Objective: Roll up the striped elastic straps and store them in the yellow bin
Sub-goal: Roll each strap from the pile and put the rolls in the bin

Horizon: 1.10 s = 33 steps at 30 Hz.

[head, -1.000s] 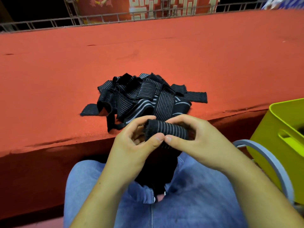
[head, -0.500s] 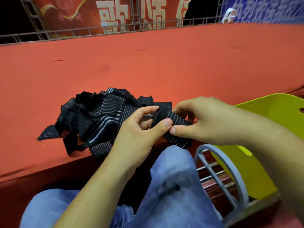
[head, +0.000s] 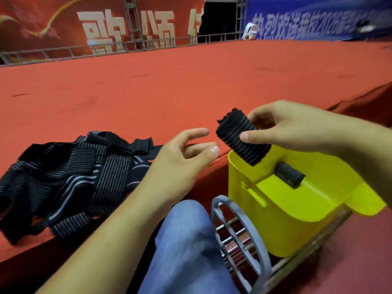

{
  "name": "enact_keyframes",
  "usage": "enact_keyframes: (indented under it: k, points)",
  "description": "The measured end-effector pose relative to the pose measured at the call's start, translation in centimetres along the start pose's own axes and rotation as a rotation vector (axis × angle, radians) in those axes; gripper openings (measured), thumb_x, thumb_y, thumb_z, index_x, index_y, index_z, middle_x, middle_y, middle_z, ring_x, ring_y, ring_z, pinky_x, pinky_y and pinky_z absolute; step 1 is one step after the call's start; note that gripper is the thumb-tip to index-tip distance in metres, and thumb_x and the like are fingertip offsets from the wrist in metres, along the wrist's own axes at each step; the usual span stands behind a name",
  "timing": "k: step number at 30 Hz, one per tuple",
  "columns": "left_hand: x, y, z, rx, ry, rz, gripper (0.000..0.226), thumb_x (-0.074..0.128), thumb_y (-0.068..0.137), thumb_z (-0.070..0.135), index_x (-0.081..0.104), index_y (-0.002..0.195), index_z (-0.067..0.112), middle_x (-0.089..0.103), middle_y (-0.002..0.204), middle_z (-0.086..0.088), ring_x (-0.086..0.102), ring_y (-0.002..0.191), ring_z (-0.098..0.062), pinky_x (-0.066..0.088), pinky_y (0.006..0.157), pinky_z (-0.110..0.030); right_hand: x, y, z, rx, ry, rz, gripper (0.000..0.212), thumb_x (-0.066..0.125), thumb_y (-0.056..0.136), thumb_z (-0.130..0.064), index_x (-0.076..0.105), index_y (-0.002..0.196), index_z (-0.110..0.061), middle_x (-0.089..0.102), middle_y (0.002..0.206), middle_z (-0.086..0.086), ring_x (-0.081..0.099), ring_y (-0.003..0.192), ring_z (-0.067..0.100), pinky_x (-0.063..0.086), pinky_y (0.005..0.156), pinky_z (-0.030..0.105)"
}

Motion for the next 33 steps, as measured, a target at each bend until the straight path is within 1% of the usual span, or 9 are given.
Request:
enact_keyframes:
  k: [3, 6, 9, 12, 17, 23, 27, 30, 33]
  points:
    - [1.6, 0.9, -0.6, 0.017, 0.042, -0.053, 0.035, 0.074, 0.094, 0.012, 0.066, 0.126, 0.023, 0.079, 0.110, 0.005, 0.072, 0.107, -0.003, 0.056, 0.097, -0.025, -1.7, 0.0, 4.4, 0.111, 0.032, -0.013, 0.033, 0.075, 0.088, -0.055, 0.079, 0.098, -0.023, 0.079, 0.097, 0.009, 0.071, 0.085, 0.026, 0.057, 0.089, 0.056]
    - [3.1, 1.8, -1.2, 0.052, 0.111, -0.084, 0.032, 0.074, 0.092, 0.005, 0.070, 0.121, 0.020, 0.080, 0.107, 0.004, 0.073, 0.105, -0.002, 0.053, 0.086, -0.014, -2.1, -0.1, 8.6, 0.224, 0.004, -0.060, 0.036, 0.075, 0.088, -0.054, 0.079, 0.096, -0.020, 0.076, 0.102, 0.018, 0.074, 0.091, 0.033, 0.062, 0.086, 0.054]
    - [4.5, 2.8, -1.8, 0.098, 0.216, -0.115, 0.030, 0.073, 0.092, 0.002, 0.072, 0.117, 0.018, 0.080, 0.106, 0.007, 0.072, 0.103, 0.000, 0.051, 0.084, -0.010, -1.6, -0.1, 12.9, 0.330, -0.040, -0.103, 0.025, 0.075, 0.094, -0.040, 0.078, 0.088, -0.015, 0.071, 0.082, 0.011, 0.066, 0.078, 0.024, 0.060, 0.074, 0.042]
    - [5.4, 3.5, -2.4, 0.144, 0.345, -0.142, 0.028, 0.074, 0.093, 0.006, 0.074, 0.117, 0.021, 0.078, 0.107, 0.014, 0.070, 0.104, 0.006, 0.048, 0.087, -0.006, -0.9, 0.3, 16.1, 0.431, -0.096, -0.126, 0.027, 0.076, 0.093, -0.038, 0.077, 0.090, -0.012, 0.063, 0.077, 0.004, 0.059, 0.072, 0.020, 0.055, 0.067, 0.036]
    - [6.6, 4.0, -3.9, 0.147, 0.445, -0.177, 0.029, 0.074, 0.094, 0.012, 0.074, 0.117, 0.029, 0.076, 0.110, 0.020, 0.067, 0.106, 0.011, 0.048, 0.093, -0.006, 0.3, 2.3, 19.6, 0.561, -0.248, -0.187, 0.033, 0.078, 0.091, -0.038, 0.071, 0.086, -0.006, 0.067, 0.077, 0.006, 0.065, 0.066, 0.019, 0.058, 0.062, 0.035]
    - [7.4, 4.3, -4.5, 0.173, 0.465, -0.170, 0.029, 0.075, 0.093, 0.012, 0.075, 0.114, 0.032, 0.075, 0.108, 0.024, 0.066, 0.104, 0.014, 0.045, 0.091, -0.002, 2.9, 4.0, 21.4, 0.629, -0.415, -0.315, 0.032, 0.080, 0.091, -0.036, 0.063, 0.083, -0.010, 0.069, 0.081, 0.004, 0.075, 0.078, 0.022, 0.064, 0.072, 0.040]
    - [7.5, 4.4, -4.9, 0.183, 0.450, -0.169, 0.028, 0.076, 0.092, 0.014, 0.076, 0.111, 0.034, 0.075, 0.107, 0.024, 0.067, 0.104, 0.010, 0.049, 0.093, -0.009, 4.4, 4.8, 22.0, 0.668, -0.507, -0.386, 0.034, 0.080, 0.092, -0.032, 0.056, 0.081, -0.010, 0.069, 0.086, 0.007, 0.074, 0.081, 0.027, 0.052, 0.054, 0.034]
    - [7.3, 4.5, -5.2, 0.167, 0.419, -0.166, 0.026, 0.076, 0.092, 0.016, 0.076, 0.108, 0.035, 0.075, 0.105, 0.025, 0.068, 0.102, 0.010, 0.052, 0.092, -0.012, 5.7, 5.4, 23.0, 0.717, -0.537, -0.458, 0.035, 0.080, 0.092, -0.033, 0.057, 0.083, -0.009, 0.073, 0.105, 0.012, 0.075, 0.093, 0.031, 0.060, 0.069, 0.040]
    - [7.3, 4.5, -5.4, 0.163, 0.420, -0.181, 0.024, 0.076, 0.092, 0.018, 0.075, 0.108, 0.037, 0.074, 0.105, 0.027, 0.068, 0.101, 0.009, 0.054, 0.092, -0.018, 6.6, 5.7, 24.1, 0.764, -0.574, -0.505, 0.037, 0.082, 0.089, -0.039, 0.064, 0.094, -0.007, 0.075, 0.110, 0.013, 0.077, 0.098, 0.033, 0.063, 0.089, 0.047]
Point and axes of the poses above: each hand's wrist, its own y-axis towards the middle knuckle, its own x-axis out of the palm, z = x × y, the point moved 7 cm from there along y, towards the middle knuckle
